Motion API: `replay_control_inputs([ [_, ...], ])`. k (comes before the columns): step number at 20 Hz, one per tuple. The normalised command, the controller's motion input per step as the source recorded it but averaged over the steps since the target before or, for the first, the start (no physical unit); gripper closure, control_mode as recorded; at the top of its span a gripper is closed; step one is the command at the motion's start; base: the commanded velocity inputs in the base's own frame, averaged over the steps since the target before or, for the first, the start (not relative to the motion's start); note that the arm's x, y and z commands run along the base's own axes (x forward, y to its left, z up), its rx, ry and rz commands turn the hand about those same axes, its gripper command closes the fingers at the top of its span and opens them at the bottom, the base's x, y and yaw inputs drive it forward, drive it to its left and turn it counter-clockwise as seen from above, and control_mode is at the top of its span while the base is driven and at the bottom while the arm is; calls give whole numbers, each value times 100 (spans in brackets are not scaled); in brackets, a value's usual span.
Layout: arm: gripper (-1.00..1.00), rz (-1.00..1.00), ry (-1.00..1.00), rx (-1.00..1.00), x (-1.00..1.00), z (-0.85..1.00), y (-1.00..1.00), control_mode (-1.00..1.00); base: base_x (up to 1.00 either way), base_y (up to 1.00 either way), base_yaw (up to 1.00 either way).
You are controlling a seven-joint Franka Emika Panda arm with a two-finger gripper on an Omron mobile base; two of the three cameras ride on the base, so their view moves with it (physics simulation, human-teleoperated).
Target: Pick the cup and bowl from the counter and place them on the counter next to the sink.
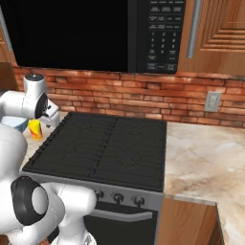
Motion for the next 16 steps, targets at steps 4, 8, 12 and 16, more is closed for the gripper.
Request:
replay_control_inputs([
  [4,-100,3,0,-3,7,0,36,-100,0,0,0],
  [8,-100,6,0,0,0,-6,37,-100,0,0,0],
  [12,-100,2,-1,0,14,-22,32,-100,0,0,0],
  [16,-100,0,0,0,28,-25,31,-100,0,0,0],
])
